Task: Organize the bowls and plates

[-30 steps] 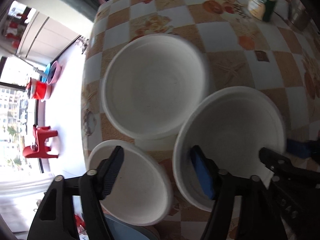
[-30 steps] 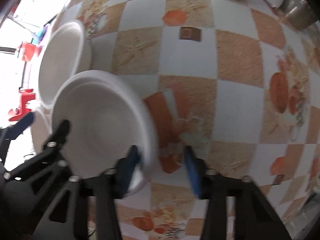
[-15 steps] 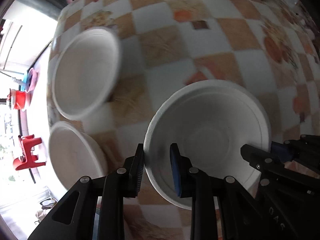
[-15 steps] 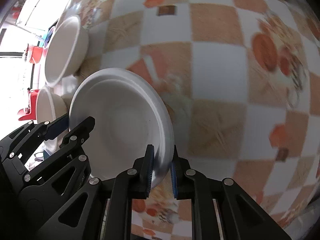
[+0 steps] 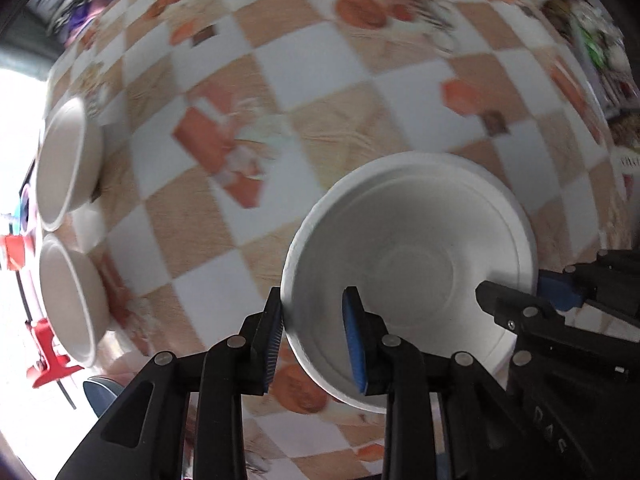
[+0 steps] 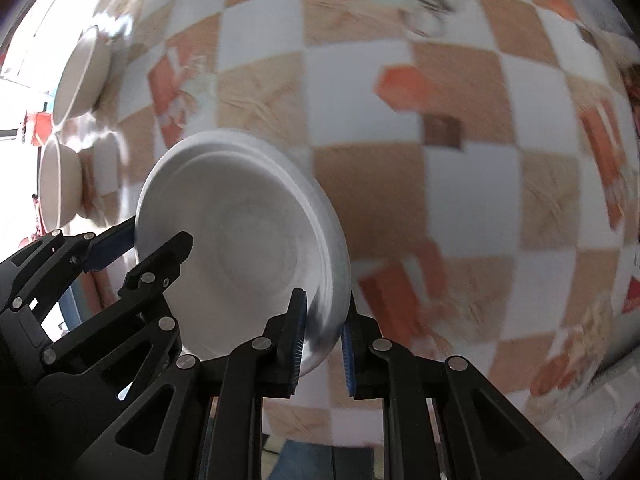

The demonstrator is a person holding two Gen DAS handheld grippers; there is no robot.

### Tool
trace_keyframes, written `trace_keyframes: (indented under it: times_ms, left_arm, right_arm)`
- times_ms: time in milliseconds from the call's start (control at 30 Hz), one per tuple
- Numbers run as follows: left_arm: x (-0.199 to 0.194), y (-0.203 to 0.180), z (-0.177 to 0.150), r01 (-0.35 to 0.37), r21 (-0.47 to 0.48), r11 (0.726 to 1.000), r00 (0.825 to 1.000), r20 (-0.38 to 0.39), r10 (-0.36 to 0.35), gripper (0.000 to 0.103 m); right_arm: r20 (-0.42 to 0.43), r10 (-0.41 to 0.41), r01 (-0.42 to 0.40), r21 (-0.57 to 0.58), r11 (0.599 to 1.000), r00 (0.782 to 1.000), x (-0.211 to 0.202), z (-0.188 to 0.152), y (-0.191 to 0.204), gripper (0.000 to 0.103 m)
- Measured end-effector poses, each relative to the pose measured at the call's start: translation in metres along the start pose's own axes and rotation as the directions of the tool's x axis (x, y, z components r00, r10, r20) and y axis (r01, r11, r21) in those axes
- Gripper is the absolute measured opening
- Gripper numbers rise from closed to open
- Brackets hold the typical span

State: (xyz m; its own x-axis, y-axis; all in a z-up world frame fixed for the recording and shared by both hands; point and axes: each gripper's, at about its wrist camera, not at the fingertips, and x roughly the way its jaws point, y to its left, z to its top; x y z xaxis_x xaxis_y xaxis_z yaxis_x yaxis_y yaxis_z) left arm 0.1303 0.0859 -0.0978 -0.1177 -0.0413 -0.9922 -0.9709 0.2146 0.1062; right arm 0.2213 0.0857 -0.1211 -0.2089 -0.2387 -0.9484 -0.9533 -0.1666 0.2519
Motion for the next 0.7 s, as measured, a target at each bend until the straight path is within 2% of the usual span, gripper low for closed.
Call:
trace_keyframes:
  times_ms: [100,267,300,333,400,433,467,500,533,700]
  left_arm:
    - [0.001,-0.016,-0.013,0.012,0.045,0.999,1.000,-0.009,-0.012,0.031]
    - [0.002,-0.030,-0.032,0.030,0.110,0.993,1.000,0.001,-0.031,0.049]
    - [0.001,-0.030,-0.033,0.030,0.107,0.994,1.000,-0.001,-0.030,0.056]
    - [0.000,-0.028,-0.035,0.024,0.099,0.995,1.000,0.000,-0.024,0.069]
    - [-0.006,-0.021,-0.039,0.015,0.081,0.997,0.999,0.029,-0.017,0.078]
    - [-0.011,-0.013,-0.041,0.020,0.073,0.997,0.999,0.047,-0.023,0.079]
    - [-0.015,-0.008,-0.042,0.027,0.067,0.997,0.998,0.052,-0.030,0.079]
    - [-0.017,-0.002,-0.044,0.035,0.062,0.997,0.998,0.055,-0.038,0.079]
    - [-0.022,0.008,-0.047,0.047,0.051,0.998,0.997,0.063,-0.050,0.080]
    - [-0.043,0.046,-0.058,0.063,0.008,0.998,0.992,0.108,-0.064,0.081]
  right_arm:
    - [-0.017,-0.009,0.009,0.015,1.000,1.000,0.002,-0.017,-0.017,0.019]
    - [-0.024,-0.017,0.019,0.051,0.999,1.000,0.010,-0.036,-0.031,0.019]
    - [-0.019,-0.016,0.017,0.056,0.998,1.000,0.012,-0.031,-0.028,0.019]
    - [-0.012,-0.018,0.018,0.056,0.998,1.000,0.012,-0.031,-0.030,0.019]
    - [0.008,-0.025,0.024,0.051,0.998,1.000,0.006,-0.026,-0.032,0.020]
    - [0.016,-0.031,0.030,0.049,0.998,0.999,0.002,-0.027,-0.034,0.025]
    - [0.028,-0.039,0.037,0.048,0.998,0.999,-0.003,-0.026,-0.034,0.050]
    - [0.047,-0.046,0.044,0.049,0.998,0.998,-0.015,-0.032,-0.034,0.079]
    - [0.067,-0.051,0.048,0.052,0.998,0.996,-0.020,-0.032,-0.034,0.084]
    - [0.136,-0.114,0.107,0.058,0.993,0.984,-0.051,-0.028,-0.031,0.084]
